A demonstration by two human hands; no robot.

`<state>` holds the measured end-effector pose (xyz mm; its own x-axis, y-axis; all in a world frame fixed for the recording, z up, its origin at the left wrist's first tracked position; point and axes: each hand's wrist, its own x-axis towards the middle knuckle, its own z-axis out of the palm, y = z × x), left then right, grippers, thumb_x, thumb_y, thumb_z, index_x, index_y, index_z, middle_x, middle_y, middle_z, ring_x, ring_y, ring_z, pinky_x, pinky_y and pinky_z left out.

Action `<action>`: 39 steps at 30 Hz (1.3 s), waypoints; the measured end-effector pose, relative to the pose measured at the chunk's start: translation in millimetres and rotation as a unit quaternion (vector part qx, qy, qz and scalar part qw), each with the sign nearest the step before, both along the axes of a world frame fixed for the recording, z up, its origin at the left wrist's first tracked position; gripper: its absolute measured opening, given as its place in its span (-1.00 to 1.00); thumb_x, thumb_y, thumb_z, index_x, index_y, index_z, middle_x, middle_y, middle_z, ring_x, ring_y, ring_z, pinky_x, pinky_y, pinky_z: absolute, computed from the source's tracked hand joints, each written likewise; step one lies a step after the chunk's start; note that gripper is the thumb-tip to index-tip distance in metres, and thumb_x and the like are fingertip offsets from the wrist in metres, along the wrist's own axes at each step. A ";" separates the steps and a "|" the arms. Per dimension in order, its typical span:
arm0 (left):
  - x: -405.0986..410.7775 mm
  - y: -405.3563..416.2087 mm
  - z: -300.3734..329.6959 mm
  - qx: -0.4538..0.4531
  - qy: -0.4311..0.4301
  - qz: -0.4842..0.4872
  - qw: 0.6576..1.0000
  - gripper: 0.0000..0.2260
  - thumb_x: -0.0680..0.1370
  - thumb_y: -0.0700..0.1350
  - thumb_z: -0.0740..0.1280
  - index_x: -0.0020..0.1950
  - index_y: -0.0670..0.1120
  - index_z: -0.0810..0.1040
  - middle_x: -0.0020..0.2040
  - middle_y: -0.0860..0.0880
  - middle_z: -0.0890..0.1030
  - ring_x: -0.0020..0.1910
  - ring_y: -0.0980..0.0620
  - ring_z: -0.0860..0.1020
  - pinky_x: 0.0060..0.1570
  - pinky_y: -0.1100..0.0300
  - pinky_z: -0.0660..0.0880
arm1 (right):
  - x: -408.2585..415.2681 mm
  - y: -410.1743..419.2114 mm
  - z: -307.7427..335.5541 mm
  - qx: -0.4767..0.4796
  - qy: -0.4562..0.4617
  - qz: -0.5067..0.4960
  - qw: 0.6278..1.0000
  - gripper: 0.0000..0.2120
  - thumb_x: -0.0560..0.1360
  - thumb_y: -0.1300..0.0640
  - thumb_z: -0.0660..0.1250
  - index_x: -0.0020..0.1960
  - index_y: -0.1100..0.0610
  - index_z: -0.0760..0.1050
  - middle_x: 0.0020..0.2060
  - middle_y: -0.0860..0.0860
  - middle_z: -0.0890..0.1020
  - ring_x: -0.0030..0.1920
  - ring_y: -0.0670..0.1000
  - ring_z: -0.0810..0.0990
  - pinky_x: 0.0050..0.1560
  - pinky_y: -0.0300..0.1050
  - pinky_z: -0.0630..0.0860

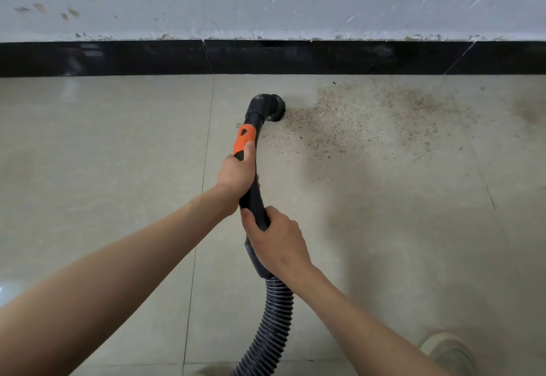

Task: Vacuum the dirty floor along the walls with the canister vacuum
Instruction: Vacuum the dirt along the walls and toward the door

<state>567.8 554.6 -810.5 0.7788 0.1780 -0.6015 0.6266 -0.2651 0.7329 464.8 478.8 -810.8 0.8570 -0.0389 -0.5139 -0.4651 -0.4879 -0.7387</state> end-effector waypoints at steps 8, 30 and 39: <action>7.0 -19.2 3.7 -0.021 0.011 -0.052 0.998 -0.62 0.61 0.15 0.09 -0.19 -0.13 0.38 -0.30 -0.09 0.48 -0.34 -0.03 0.48 -0.25 0.15 0.48 | 0.7 -7.2 -0.7 -0.014 -0.005 -0.044 0.999 -0.63 0.56 -0.23 0.16 -0.25 0.02 0.32 -0.35 -0.04 0.51 -0.30 0.04 0.50 -0.27 -0.09 0.39; 28.5 62.2 2.8 0.009 0.016 0.060 0.998 -0.55 0.58 0.20 0.12 0.02 -0.21 0.41 -0.27 -0.12 0.51 -0.30 -0.08 0.50 -0.15 0.08 0.52 | 38.3 48.5 -5.1 0.028 -0.002 0.087 0.996 -0.60 0.57 -0.24 0.14 -0.11 0.11 0.42 -0.22 0.05 0.59 -0.17 0.14 0.60 -0.14 0.01 0.51; -6.0 79.8 3.2 -0.049 0.044 0.076 0.995 -0.56 0.55 0.22 0.18 -0.01 -0.18 0.40 -0.28 -0.14 0.51 -0.38 -0.08 0.51 -0.29 0.13 0.48 | -8.9 51.6 -4.1 0.020 0.009 0.107 0.994 -0.60 0.56 -0.26 0.13 -0.13 0.08 0.39 -0.25 0.03 0.59 -0.19 0.12 0.60 -0.15 -0.01 0.51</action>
<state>561.8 634.4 -807.4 0.6913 0.2268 -0.6860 0.7166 -0.0935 0.6912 455.8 530.4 -814.9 0.8343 0.1642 -0.5263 -0.3663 -0.5482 -0.7519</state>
